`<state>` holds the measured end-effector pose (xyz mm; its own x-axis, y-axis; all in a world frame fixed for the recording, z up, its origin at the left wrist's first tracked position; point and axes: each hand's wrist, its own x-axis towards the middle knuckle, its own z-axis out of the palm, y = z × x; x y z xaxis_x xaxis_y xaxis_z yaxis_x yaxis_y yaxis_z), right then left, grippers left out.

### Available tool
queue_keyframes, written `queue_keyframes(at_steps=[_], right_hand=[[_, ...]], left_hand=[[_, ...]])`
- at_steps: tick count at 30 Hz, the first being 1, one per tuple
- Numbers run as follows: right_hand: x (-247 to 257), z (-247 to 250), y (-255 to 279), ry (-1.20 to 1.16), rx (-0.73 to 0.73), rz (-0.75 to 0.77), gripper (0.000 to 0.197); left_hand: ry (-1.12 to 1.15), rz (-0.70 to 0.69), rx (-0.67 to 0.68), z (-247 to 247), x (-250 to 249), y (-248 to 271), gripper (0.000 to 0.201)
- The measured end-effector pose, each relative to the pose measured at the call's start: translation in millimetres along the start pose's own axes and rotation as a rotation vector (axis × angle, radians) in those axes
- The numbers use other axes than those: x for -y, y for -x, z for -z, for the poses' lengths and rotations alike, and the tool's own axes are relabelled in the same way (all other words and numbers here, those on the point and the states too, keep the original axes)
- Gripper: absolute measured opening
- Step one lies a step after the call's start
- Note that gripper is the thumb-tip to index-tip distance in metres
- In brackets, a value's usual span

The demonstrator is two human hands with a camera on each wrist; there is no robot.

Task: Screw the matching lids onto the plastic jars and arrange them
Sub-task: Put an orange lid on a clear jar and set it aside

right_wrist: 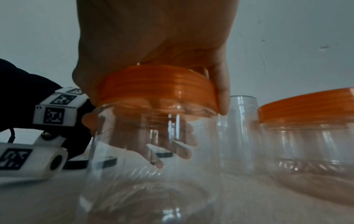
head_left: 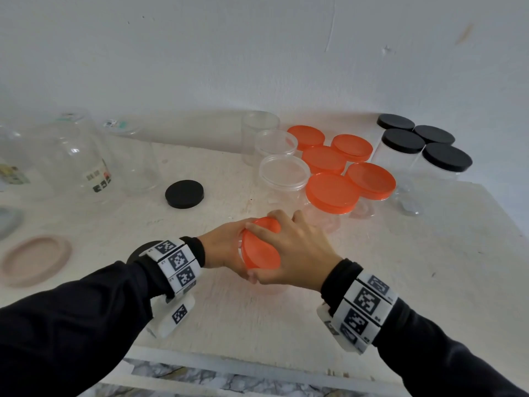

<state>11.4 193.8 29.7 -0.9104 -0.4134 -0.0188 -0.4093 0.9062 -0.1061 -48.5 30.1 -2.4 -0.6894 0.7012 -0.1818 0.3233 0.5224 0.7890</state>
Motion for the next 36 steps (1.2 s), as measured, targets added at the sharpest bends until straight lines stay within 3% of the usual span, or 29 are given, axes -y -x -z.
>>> queue_keyframes(at_steps=[11, 15, 18, 24, 26, 28, 31, 36], right_hand=[[-19.3, 4.4, 21.5, 0.022, 0.028, -0.032, 0.082], [-44.6, 6.6, 43.4, -0.010, 0.051, -0.118, 0.082], [-68.6, 10.5, 60.8, -0.028, 0.070, -0.199, 0.080], [-112.3, 16.1, 93.0, -0.019, 0.004, -0.364, 0.072], [-124.9, 15.5, 98.9, -0.015, -0.022, -0.409, 0.068], [-138.1, 11.5, 101.9, -0.031, -0.051, -0.413, 0.065], [-155.4, 3.2, 101.1, -0.143, -0.132, -0.377, 0.061], [-172.8, -6.4, 84.8, -0.158, -0.245, -0.306, 0.057]], left_hand=[[0.091, 0.059, 0.150, -0.3, 4.6, -14.1, 0.091], [0.068, 0.017, 0.122, 6.7, -3.9, -27.6, 0.086], [0.042, -0.087, 0.031, 15.3, -23.6, -38.3, 0.072], [-0.013, -0.339, -0.403, 20.7, -58.1, -68.2, 0.045], [-0.179, -0.417, -0.507, 21.2, -62.6, -82.3, 0.041], [-0.431, -0.465, -0.590, 20.7, -60.6, -97.8, 0.050], [-0.658, -0.322, -0.640, 18.8, -49.6, -117.3, 0.056], [-0.754, -0.124, -0.607, 14.2, -39.8, -128.2, 0.062]])
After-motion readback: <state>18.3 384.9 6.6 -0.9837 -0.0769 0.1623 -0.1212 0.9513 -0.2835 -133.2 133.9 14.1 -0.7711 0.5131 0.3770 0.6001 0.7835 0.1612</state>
